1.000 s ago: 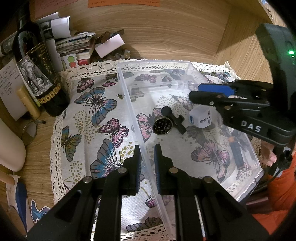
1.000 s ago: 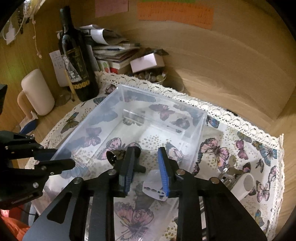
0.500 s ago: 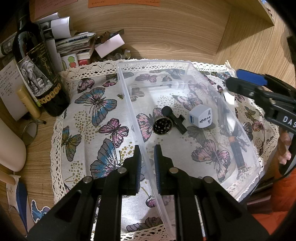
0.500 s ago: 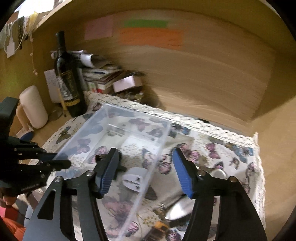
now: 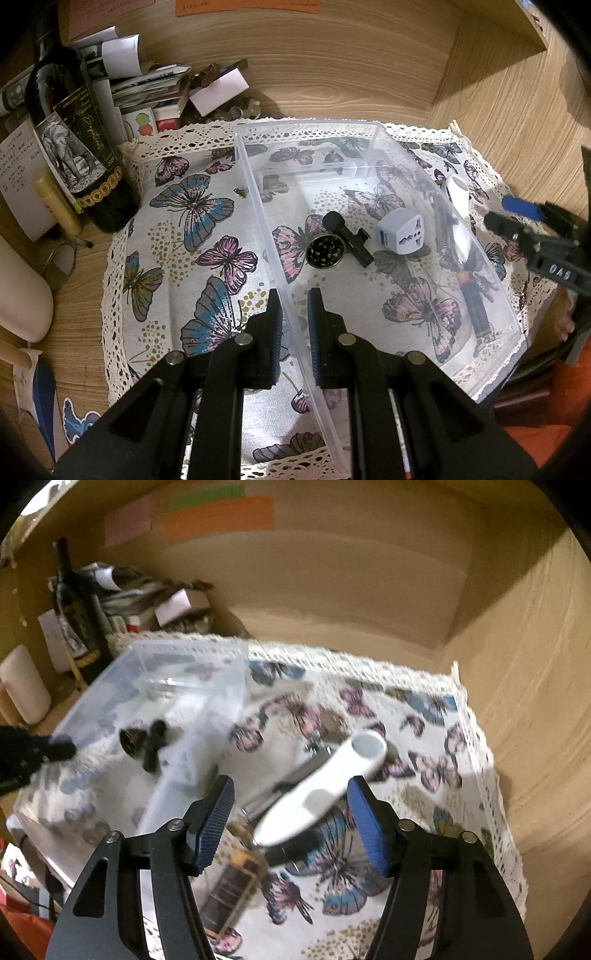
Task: Organize rigid objects
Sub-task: 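Grasp the small black USB dongle with the right tool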
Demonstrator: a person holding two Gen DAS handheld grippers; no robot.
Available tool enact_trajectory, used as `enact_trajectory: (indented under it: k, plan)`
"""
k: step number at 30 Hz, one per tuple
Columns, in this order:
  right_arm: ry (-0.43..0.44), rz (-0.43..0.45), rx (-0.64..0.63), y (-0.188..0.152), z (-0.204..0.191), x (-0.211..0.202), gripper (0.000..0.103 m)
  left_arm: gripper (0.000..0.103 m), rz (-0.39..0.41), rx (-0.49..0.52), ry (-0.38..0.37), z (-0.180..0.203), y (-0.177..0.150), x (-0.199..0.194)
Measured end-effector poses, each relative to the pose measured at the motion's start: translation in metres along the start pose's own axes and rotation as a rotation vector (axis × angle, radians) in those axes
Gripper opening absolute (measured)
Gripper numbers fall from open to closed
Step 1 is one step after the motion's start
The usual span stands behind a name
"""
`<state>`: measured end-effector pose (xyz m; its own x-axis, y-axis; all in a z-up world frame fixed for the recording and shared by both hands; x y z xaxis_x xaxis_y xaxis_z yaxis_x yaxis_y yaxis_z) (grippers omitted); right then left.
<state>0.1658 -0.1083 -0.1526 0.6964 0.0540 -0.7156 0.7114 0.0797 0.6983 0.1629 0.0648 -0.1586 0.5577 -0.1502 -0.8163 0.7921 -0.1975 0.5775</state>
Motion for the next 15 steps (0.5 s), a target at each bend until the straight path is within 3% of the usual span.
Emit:
enact_trajectory:
  k: [9,15]
  plan:
    - [-0.02,-0.126,0.063,-0.041,0.022,0.03,0.06,0.013,-0.001,0.004,0.002,-0.002,-0.001,-0.001]
    - [-0.022,-0.141,0.057,-0.053,0.029,0.033,0.061,0.013,-0.001,0.004,0.002,-0.001,-0.001,-0.001]
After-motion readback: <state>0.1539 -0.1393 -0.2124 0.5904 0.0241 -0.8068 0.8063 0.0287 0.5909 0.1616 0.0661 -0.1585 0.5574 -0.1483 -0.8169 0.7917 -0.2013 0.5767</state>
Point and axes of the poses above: each gripper's, at about its wrist camera, not at the fingertips, and x roughly the way its jaws point, z to its right, y to its top, the point moved 10 cm from there along x, roughly the way its jaws point, and after that the axes turned 9 degrees about x, right-handed, at the moved point
